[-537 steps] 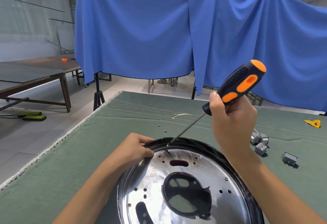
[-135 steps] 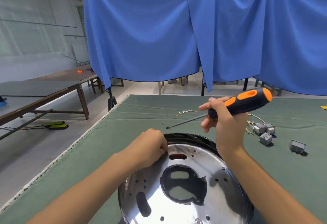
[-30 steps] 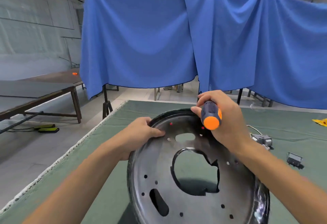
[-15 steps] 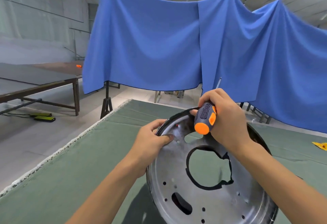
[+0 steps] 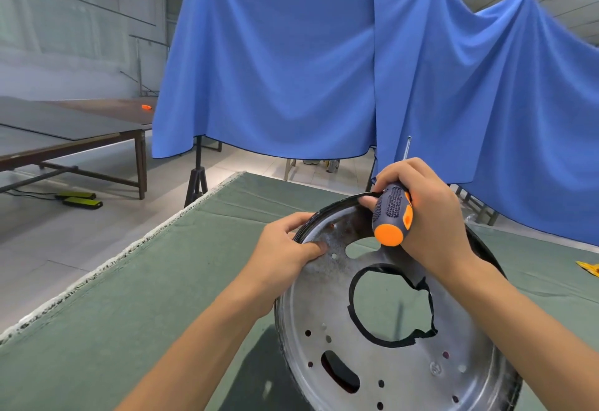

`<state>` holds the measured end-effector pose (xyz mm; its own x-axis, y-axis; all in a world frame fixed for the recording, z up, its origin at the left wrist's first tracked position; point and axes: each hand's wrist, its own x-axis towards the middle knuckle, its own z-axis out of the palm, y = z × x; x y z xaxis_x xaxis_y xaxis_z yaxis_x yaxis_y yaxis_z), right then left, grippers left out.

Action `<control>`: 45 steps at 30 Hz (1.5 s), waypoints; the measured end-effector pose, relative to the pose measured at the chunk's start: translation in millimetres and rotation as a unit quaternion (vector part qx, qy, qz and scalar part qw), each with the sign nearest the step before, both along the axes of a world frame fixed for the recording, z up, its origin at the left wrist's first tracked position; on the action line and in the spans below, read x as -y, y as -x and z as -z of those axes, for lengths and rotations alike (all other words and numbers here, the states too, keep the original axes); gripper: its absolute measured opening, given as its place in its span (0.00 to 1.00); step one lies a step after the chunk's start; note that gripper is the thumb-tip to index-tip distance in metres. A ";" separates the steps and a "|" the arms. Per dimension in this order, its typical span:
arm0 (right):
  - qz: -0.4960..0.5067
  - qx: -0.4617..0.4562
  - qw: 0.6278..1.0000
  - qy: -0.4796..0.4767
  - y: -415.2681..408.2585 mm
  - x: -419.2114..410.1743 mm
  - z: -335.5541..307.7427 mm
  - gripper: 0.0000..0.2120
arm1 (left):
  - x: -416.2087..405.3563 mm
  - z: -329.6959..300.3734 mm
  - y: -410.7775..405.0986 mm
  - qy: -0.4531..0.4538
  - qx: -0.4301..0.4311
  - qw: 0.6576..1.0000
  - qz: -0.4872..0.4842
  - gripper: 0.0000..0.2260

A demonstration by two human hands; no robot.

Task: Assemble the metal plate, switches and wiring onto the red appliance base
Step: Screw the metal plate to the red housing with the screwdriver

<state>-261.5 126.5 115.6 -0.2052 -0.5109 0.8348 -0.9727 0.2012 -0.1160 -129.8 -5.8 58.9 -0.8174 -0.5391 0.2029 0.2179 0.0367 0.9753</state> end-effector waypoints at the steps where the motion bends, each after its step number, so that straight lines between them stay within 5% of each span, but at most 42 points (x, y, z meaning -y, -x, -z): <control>1: -0.010 0.008 1.000 0.002 0.2 -0.3 -0.1 0.10 | 0.3 -0.3 0.4 -0.004 0.002 1.000 -0.001 0.14; 17: -0.098 0.015 0.994 0.051 2.4 -5.0 3.3 0.08 | 0.6 0.4 7.5 -0.014 0.019 0.999 -0.032 0.13; 25: -0.178 0.045 0.978 0.094 -19.1 -9.0 -4.5 0.08 | 12.3 7.2 23.7 -0.044 0.013 0.988 -0.148 0.10; 35: -0.238 0.242 0.918 0.203 -67.5 -16.2 -10.3 0.11 | 14.7 11.3 35.7 -0.064 -0.001 0.977 -0.204 0.09; 45: -0.233 0.307 0.890 0.243 -59.8 -9.0 3.6 0.08 | 11.6 10.9 38.6 -0.039 -0.026 0.978 -0.204 0.10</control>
